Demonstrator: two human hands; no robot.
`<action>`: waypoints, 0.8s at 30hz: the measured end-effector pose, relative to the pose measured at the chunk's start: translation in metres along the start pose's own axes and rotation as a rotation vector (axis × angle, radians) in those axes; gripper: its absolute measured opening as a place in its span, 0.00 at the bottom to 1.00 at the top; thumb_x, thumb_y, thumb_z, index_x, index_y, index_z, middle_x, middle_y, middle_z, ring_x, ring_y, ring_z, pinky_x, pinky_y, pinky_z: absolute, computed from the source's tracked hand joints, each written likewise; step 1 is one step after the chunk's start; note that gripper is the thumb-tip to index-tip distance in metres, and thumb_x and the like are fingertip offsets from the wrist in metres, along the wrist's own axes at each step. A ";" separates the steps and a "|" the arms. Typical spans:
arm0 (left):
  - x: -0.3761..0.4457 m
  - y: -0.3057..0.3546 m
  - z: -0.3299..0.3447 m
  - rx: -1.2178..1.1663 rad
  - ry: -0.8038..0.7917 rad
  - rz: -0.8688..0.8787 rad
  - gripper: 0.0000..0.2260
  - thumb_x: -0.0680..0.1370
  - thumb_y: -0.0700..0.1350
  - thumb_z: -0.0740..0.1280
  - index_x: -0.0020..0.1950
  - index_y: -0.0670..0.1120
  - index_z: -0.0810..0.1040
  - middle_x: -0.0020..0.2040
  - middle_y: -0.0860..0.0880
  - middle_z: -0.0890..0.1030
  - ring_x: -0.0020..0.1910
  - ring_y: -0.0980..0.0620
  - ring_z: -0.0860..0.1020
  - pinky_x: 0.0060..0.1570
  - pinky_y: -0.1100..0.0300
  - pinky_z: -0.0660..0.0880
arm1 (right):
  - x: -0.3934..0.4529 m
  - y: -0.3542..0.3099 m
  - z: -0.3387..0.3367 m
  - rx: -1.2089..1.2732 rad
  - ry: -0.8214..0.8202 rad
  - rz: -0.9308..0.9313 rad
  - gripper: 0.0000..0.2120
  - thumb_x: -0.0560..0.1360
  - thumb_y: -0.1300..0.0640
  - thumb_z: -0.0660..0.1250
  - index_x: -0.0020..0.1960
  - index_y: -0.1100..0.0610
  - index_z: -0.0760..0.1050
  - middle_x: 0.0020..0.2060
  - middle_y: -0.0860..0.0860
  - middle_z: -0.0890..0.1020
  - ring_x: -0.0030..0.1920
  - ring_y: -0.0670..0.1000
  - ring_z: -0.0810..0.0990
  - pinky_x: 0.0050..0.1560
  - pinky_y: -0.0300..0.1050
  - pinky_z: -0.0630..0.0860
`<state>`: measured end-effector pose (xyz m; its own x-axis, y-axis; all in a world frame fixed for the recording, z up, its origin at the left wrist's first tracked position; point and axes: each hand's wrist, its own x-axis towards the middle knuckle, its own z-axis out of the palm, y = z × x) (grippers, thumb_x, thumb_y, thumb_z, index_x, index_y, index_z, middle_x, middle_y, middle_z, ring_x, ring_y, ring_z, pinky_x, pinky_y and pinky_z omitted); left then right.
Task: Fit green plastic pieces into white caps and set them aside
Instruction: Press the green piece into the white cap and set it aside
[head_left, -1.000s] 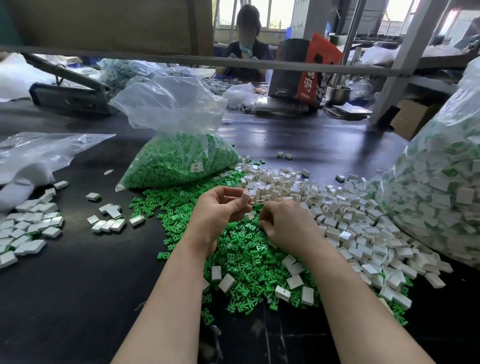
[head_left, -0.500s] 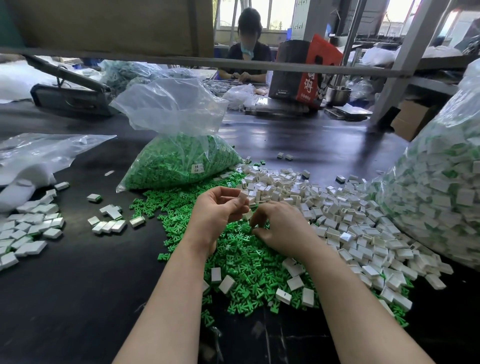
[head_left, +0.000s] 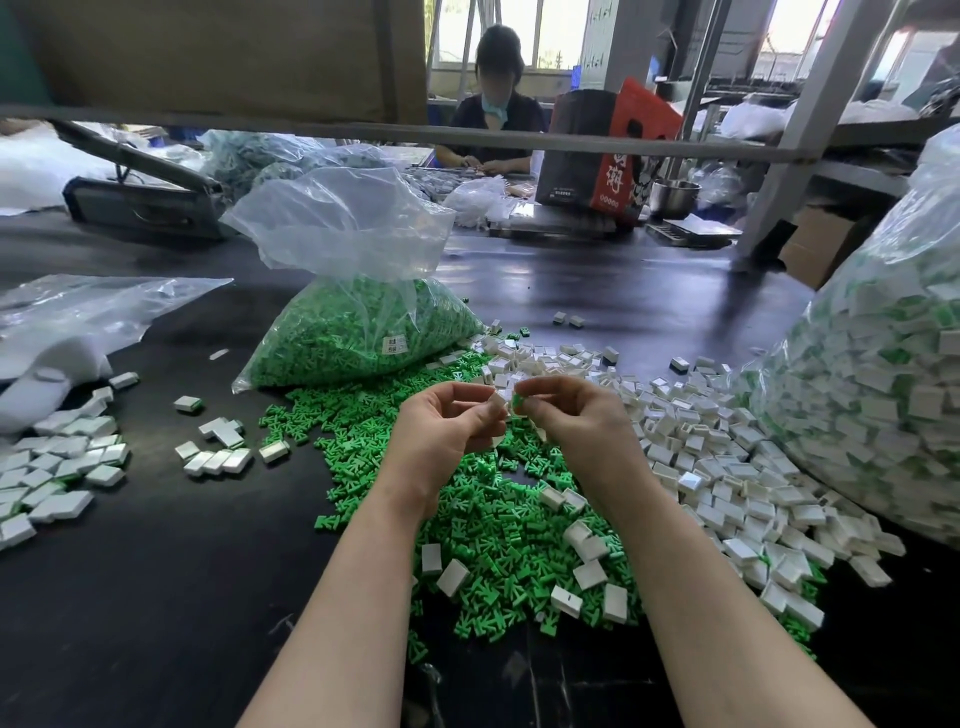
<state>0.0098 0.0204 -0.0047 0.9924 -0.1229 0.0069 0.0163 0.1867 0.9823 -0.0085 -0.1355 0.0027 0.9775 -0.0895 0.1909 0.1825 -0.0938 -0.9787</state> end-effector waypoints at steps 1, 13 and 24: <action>0.000 0.000 0.000 -0.001 -0.004 0.002 0.07 0.74 0.40 0.72 0.50 0.41 0.81 0.43 0.44 0.86 0.40 0.51 0.84 0.39 0.63 0.79 | 0.000 0.000 0.000 0.031 0.010 0.000 0.07 0.75 0.66 0.70 0.50 0.55 0.81 0.44 0.53 0.85 0.43 0.44 0.84 0.40 0.31 0.76; -0.002 0.000 0.000 -0.029 -0.046 0.037 0.11 0.66 0.45 0.76 0.46 0.44 0.84 0.41 0.44 0.86 0.38 0.52 0.83 0.39 0.64 0.79 | 0.001 0.002 0.000 0.096 0.059 -0.059 0.05 0.71 0.65 0.75 0.46 0.58 0.82 0.39 0.51 0.86 0.41 0.47 0.85 0.43 0.35 0.78; 0.000 -0.002 -0.002 -0.003 -0.012 0.090 0.04 0.72 0.38 0.73 0.46 0.43 0.84 0.40 0.45 0.86 0.37 0.52 0.83 0.38 0.65 0.78 | 0.000 0.001 0.000 -0.004 0.018 -0.095 0.05 0.70 0.65 0.75 0.45 0.59 0.84 0.39 0.52 0.86 0.38 0.44 0.84 0.40 0.32 0.77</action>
<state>0.0097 0.0219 -0.0070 0.9884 -0.1171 0.0969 -0.0721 0.2004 0.9771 -0.0081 -0.1356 0.0017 0.9538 -0.0980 0.2841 0.2737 -0.1070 -0.9558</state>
